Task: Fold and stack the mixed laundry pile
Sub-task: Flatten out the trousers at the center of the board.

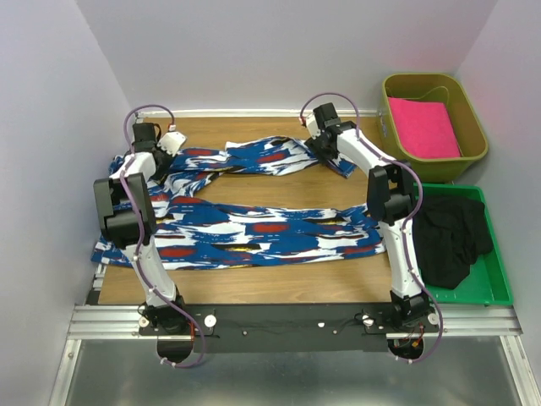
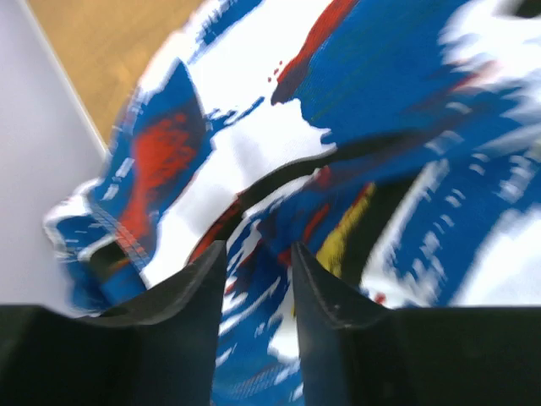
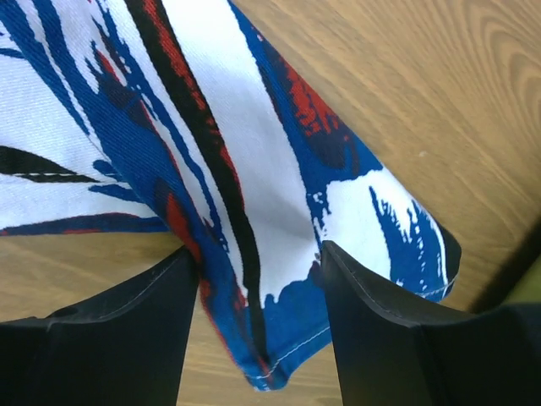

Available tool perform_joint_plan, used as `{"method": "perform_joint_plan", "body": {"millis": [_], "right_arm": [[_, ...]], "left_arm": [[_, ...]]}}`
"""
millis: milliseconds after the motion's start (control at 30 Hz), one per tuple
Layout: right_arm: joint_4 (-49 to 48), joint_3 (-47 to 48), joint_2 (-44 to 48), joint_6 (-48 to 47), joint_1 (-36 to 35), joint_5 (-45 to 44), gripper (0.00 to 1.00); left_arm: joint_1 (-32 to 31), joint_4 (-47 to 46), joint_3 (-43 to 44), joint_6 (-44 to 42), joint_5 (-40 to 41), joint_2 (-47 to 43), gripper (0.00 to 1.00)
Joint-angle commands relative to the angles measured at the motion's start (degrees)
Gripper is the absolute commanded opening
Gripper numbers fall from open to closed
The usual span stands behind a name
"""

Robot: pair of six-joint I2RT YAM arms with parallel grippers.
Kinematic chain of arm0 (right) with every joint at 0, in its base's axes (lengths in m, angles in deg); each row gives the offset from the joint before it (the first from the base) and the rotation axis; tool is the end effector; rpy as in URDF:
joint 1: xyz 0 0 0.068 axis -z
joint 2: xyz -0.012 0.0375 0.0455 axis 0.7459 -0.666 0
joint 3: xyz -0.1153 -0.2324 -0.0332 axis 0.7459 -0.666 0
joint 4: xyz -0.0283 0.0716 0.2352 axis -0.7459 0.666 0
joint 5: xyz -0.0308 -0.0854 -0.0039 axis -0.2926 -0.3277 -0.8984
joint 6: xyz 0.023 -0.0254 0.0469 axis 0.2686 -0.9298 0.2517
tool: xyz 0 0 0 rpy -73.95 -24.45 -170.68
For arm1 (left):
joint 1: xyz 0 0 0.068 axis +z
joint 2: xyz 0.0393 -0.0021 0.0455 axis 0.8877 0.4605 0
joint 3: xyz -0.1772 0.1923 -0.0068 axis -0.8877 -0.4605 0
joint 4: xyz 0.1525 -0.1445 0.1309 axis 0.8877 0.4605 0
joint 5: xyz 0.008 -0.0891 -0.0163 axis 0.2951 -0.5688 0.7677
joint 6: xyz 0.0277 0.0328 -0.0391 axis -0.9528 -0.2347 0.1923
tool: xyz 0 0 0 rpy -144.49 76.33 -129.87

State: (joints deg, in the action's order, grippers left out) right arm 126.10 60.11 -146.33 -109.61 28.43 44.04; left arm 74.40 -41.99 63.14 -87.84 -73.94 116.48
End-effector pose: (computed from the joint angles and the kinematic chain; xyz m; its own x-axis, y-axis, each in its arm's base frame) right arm 0.4795 0.1644 0.1631 -0.6435 -0.6409 -0.4185 -0.5336 0.7676 -0.3551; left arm 0.4136 0.0856 0.1712 -0.6985 0.5275 -0.4835 0.3606 0.8431 0.3990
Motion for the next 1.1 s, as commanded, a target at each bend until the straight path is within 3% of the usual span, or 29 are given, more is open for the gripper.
{"method": "perform_joint_plan", "body": {"millis": [0, 100, 133, 167, 233, 267, 300, 433, 600, 767, 1000, 1067], "right_arm": [[-1.2, -1.4, -2.1, -1.8, 0.7, -5.4, 0.67], [-0.5, 0.0, -3.7, -2.5, 0.9, -6.1, 0.67], [-0.7, 0.4, -4.4, -2.8, 1.0, -6.3, 0.63], [-0.9, 0.5, -4.7, -2.9, 1.3, -6.8, 0.48], [-0.9, 1.3, -5.0, -2.9, 1.6, -7.4, 0.30], [-0.9, 1.3, -4.3, -2.8, 1.8, -7.5, 0.06], [-0.8, 1.0, -3.5, -2.6, 1.9, -7.5, 0.01], [-2.4, -4.2, 5.3, -2.5, 2.3, -6.4, 0.01], [-2.3, -7.6, 14.0, -3.5, 2.8, -5.0, 0.01], [2.0, -4.0, 13.8, -3.6, 2.9, -4.7, 0.01], [4.1, -1.5, 14.6, -5.4, 4.1, -6.2, 0.01], [4.9, -1.1, 14.7, -6.0, 4.8, -6.4, 0.01]], "left_arm": [[-6.6, 1.3, -2.9, -2.0, -5.6, -8.7, 0.48], [-10.0, 1.5, -2.9, -0.5, -7.1, -7.9, 0.52], [-10.4, 1.5, -2.6, 0.1, -7.7, -7.4, 0.53], [-10.8, 1.3, -1.8, 0.5, -7.8, -6.4, 0.54], [-11.5, 1.4, -0.7, 1.5, -7.8, -5.3, 0.54], [-11.6, 1.4, 0.3, 1.7, -7.8, -4.3, 0.55], [-11.6, 1.3, 0.7, 2.2, -7.8, -3.9, 0.56], [-11.4, 1.2, 0.6, 1.9, -8.2, -4.1, 0.56], [-11.6, 0.3, -9.1, -1.5, -14.9, -11.8, 0.53], [-13.4, -1.3, -10.6, -0.6, -15.6, -11.4, 0.40], [-15.0, -1.9, -6.5, -0.2, -10.5, -4.2, 0.33], [-15.0, 0.6, -6.8, -2.0, -8.7, -3.3, 0.24]]}}
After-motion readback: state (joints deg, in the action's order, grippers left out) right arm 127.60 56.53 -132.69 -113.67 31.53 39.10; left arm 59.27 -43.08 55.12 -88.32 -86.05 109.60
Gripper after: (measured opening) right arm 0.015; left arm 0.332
